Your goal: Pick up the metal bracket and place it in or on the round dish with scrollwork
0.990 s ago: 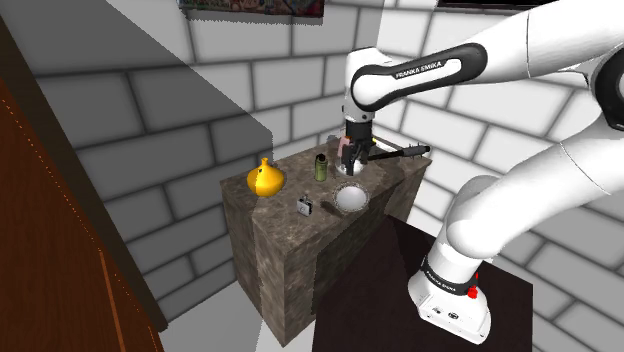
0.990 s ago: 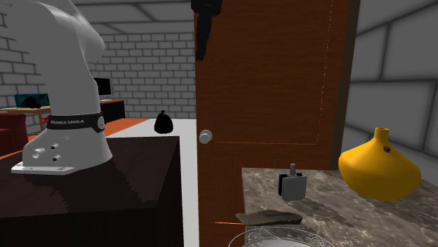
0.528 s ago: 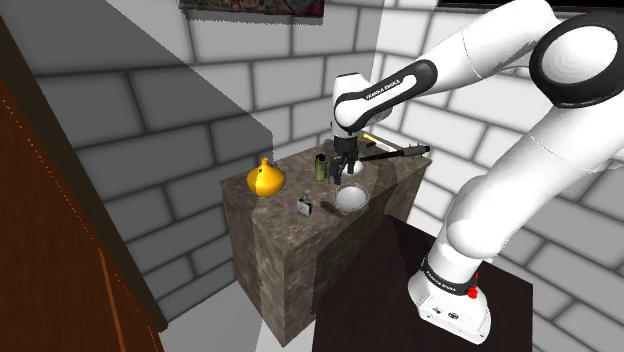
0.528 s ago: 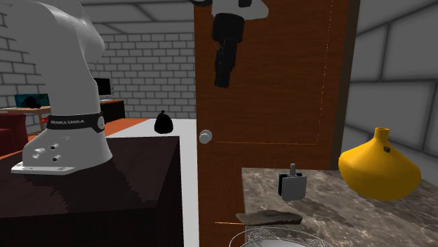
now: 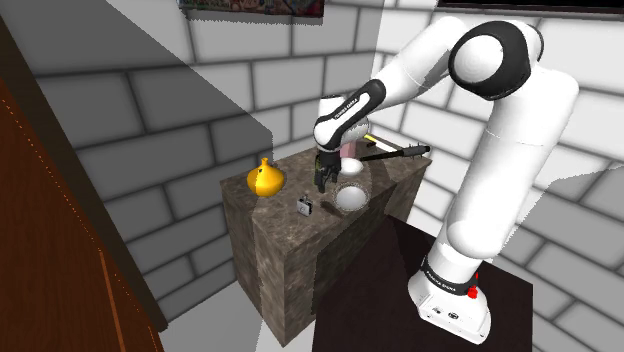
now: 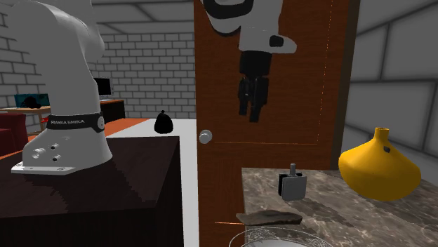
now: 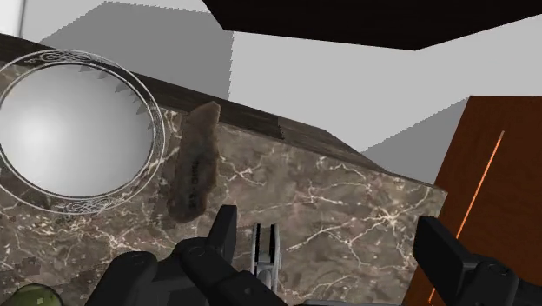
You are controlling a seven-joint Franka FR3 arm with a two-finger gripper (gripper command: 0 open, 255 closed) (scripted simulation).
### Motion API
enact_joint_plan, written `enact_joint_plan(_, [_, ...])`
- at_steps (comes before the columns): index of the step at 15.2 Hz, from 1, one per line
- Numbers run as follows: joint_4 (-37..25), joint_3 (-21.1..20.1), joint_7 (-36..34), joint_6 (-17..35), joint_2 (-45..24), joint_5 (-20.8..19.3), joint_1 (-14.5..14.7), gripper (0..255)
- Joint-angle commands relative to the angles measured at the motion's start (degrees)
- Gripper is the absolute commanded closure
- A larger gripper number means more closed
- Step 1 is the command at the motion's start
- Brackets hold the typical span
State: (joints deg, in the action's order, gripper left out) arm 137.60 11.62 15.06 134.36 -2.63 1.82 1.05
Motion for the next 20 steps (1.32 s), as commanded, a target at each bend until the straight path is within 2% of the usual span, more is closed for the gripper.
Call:
enact_joint_plan(1, [-2.46,-0.08,1.77,2.57,-4.77,1.7,-0.17,0])
enact_joint_plan(6, [-10.21,-1.41,5.85,7.01,-16.45,5.82,-1.57,0])
enact_joint_plan(12, [-21.55,-3.68,9.08,9.64,-29.62,8.9,-3.95,0])
enact_joint_plan(20, [-22.39,-4.75,9.83,13.68,-34.5,10.0,-4.59,0])
